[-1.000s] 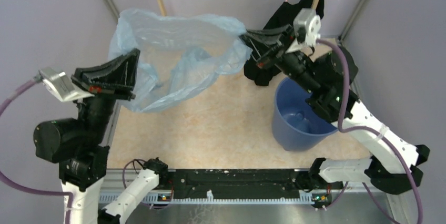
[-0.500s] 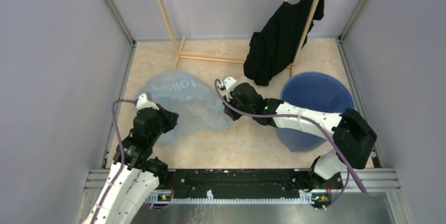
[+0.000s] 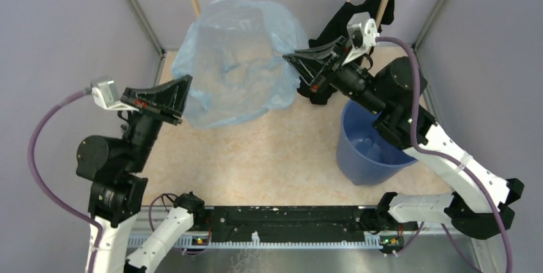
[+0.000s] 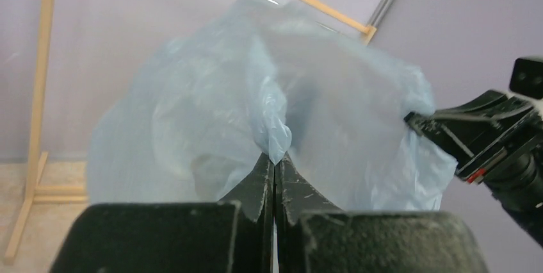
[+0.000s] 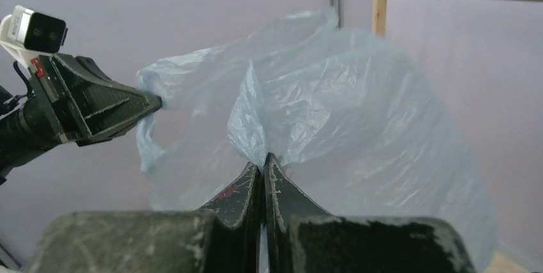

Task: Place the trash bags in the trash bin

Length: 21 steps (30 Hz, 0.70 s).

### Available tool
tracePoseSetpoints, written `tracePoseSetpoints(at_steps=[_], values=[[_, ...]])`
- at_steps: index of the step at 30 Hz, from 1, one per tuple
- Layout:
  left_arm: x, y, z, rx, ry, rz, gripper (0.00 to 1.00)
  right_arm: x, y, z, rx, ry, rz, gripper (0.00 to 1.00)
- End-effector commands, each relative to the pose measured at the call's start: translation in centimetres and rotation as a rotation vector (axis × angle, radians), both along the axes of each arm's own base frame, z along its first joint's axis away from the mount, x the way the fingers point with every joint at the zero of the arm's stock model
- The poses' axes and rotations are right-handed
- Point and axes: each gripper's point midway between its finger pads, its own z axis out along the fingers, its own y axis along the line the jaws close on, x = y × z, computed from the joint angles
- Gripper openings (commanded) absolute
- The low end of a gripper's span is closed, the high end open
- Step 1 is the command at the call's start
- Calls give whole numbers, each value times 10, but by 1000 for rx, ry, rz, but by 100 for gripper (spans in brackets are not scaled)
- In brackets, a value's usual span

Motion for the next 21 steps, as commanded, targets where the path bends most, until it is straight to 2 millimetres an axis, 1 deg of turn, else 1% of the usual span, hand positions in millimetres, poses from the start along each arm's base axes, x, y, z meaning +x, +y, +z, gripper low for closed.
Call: tracePoseSetpoints(at_steps=[1, 4, 6, 10, 11, 14, 17, 18, 20, 21], values=[[14, -5, -50, 38, 90, 3, 0, 13, 27, -73, -132, 125, 28, 0], [13, -10, -67, 47, 133, -27, 0, 11, 30, -87, -155, 154, 48, 0], [11, -16, -74, 58, 147, -66, 0, 11, 34, -97, -163, 176, 62, 0], [6, -37, -86, 85, 168, -191, 0, 8, 49, -116, -176, 232, 123, 0], [5, -43, -91, 88, 186, -227, 0, 6, 54, -116, -165, 234, 151, 0], [5, -61, -112, 86, 247, -333, 0, 2, 67, -127, -157, 274, 214, 0], [12, -71, -137, 57, 332, -380, 0, -1, 80, -144, -172, 314, 274, 0], [15, -71, -145, 45, 361, -380, 1, -2, 83, -150, -176, 329, 286, 0], [23, -69, -167, 9, 447, -348, 2, -3, 85, -162, -183, 361, 301, 0], [25, -69, -177, -4, 483, -338, 2, -5, 86, -172, -188, 380, 309, 0]])
